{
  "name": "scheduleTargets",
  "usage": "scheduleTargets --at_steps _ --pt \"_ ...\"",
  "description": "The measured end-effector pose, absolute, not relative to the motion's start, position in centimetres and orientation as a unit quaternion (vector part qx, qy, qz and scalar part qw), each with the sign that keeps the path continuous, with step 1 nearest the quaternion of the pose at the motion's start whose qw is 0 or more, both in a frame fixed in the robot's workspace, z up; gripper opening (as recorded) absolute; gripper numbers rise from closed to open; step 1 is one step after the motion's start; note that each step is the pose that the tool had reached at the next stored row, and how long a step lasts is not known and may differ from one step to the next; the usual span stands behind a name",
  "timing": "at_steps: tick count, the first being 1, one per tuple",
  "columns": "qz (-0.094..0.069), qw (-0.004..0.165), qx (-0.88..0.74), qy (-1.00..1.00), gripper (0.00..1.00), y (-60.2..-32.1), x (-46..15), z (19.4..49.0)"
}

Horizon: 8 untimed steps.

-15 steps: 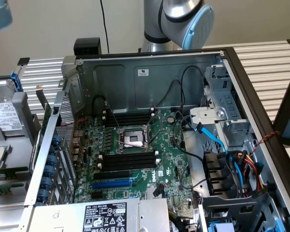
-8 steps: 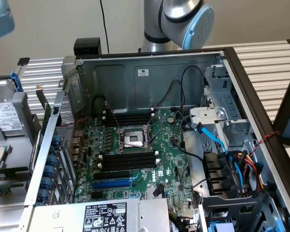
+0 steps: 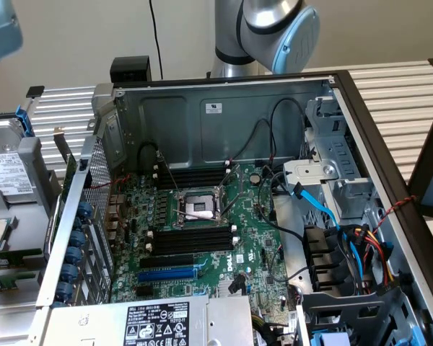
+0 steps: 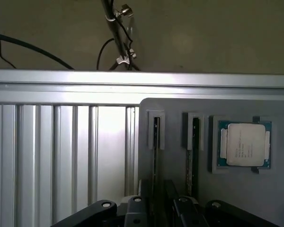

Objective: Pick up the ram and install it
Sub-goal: 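Pick up the ram and move it above insertion slot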

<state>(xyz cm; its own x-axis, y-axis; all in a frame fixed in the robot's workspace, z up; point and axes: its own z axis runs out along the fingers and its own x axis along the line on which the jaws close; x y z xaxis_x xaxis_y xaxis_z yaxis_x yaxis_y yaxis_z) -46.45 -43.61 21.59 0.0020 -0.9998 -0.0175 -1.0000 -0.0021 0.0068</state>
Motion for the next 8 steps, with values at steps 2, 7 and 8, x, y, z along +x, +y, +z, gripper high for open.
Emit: scheduleTargets --at_steps 2,7,8 --pt "0.009 0.004 -0.707 0.707 0.27 -43.60 -46.43 21.53" --pt "0.009 0.004 -0.707 0.707 0.27 -43.67 -46.41 21.13" --pt "0.009 0.004 -0.707 0.707 0.27 -43.67 -46.41 21.14"
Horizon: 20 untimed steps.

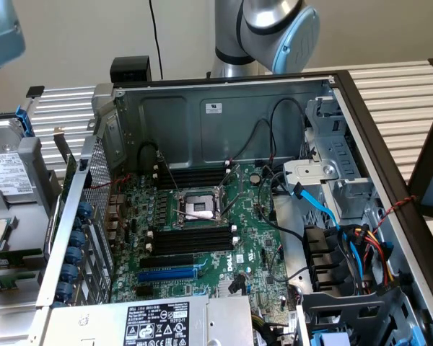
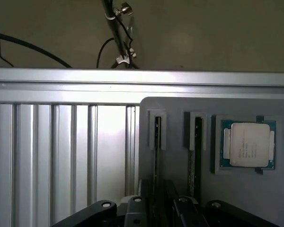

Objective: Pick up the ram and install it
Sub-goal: 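Pick up the ram and move it above insertion slot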

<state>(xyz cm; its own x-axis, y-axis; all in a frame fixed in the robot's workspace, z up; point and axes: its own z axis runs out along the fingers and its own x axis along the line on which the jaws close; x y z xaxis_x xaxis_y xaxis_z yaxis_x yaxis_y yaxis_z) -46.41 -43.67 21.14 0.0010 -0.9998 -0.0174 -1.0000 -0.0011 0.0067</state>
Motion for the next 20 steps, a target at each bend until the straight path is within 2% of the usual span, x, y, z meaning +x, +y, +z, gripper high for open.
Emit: scheduleTargets --at_steps 20 --pt "0.008 0.004 -0.707 0.707 0.27 -43.66 -46.04 20.70"
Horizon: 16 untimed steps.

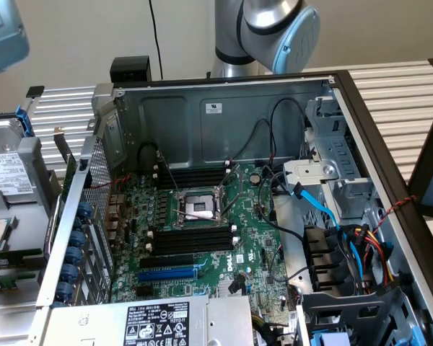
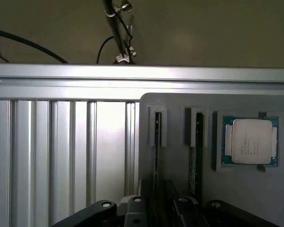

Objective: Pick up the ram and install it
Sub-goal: 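Pick up the ram and move it above insertion slot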

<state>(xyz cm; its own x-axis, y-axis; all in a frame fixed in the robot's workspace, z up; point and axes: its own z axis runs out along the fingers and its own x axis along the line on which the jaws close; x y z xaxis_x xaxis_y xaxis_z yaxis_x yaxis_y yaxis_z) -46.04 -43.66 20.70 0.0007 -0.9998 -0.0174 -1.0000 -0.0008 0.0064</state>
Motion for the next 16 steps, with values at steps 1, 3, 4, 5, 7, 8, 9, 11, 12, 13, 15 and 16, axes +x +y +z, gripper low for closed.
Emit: scheduleTargets --at_steps 1,3,4,5,7,8,9,11,12,13,15,16 --pt "0.008 0.004 -0.707 0.707 0.27 -43.66 -46.04 20.56" --pt "0.008 0.004 -0.707 0.707 0.27 -43.66 -46.04 20.54" --pt "0.008 0.004 -0.707 0.707 0.27 -43.67 -46.04 20.53" --pt "0.008 0.004 -0.707 0.707 0.27 -43.66 -46.04 20.53" --pt "0.008 0.004 -0.707 0.707 0.27 -43.66 -46.04 20.52" --pt "0.008 0.004 -0.707 0.707 0.27 -43.66 -46.04 20.46" --pt "0.008 0.004 -0.707 0.707 0.27 -43.66 -46.03 20.39" --pt "0.008 0.004 -0.707 0.707 0.27 -43.66 -46.04 20.38" --pt "0.008 0.004 -0.707 0.707 0.27 -43.66 -46.04 20.37" --pt "0.008 0.004 -0.707 0.707 0.27 -43.66 -46.04 20.37" --pt "0.008 0.004 -0.707 0.707 0.27 -43.66 -46.04 20.37" --pt "0.008 0.004 -0.707 0.707 0.27 -43.66 -46.04 20.37"
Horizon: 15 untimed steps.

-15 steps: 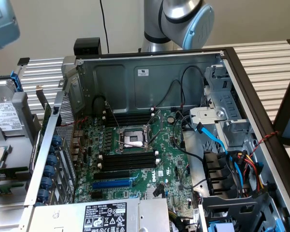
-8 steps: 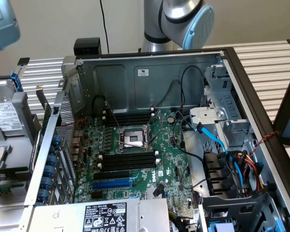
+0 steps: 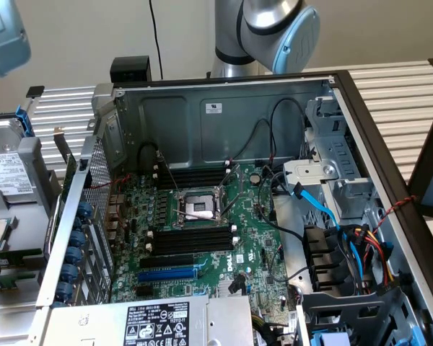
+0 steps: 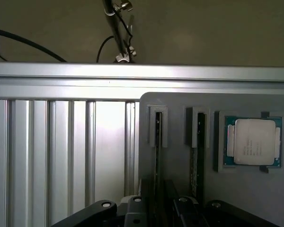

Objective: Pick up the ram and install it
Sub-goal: 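Pick up the ram and move it above insertion slot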

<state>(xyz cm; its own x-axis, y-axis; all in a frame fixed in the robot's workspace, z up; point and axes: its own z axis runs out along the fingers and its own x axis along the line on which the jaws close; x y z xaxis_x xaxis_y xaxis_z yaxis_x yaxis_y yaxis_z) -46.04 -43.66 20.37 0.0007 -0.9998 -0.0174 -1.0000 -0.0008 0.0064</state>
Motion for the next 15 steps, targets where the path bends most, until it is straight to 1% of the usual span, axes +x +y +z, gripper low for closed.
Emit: scheduleTargets --at_steps 7,8,9,10,15 --pt "0.008 0.004 -0.707 0.707 0.27 -43.66 -46.04 20.37" --pt "0.008 0.004 -0.707 0.707 0.25 -43.66 -46.04 20.37" --pt "0.008 0.004 -0.707 0.707 0.25 -43.66 -46.04 20.37" --pt "0.008 0.004 -0.707 0.707 0.18 -43.66 -46.04 20.37" --pt "0.008 0.004 -0.707 0.707 0.18 -43.66 -46.04 20.37"
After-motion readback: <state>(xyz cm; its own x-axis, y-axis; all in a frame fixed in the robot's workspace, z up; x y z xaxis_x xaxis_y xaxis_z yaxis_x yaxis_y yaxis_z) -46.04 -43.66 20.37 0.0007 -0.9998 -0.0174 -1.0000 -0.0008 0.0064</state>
